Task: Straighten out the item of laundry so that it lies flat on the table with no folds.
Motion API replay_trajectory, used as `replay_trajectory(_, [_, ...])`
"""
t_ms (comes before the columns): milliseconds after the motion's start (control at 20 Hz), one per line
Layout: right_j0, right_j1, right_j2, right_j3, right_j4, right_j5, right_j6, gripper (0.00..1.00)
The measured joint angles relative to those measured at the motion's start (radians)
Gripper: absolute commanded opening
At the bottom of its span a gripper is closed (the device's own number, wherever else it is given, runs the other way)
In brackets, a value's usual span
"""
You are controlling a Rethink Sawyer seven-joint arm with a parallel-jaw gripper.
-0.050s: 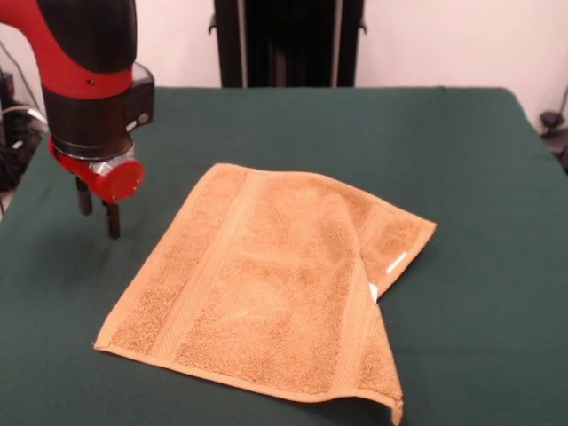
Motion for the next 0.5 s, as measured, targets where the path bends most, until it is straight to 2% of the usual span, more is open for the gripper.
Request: replay_trajectory(500, [-0.001, -0.012, 0.0, -0.005, 0.0, 0.0, 0.0, 1.0])
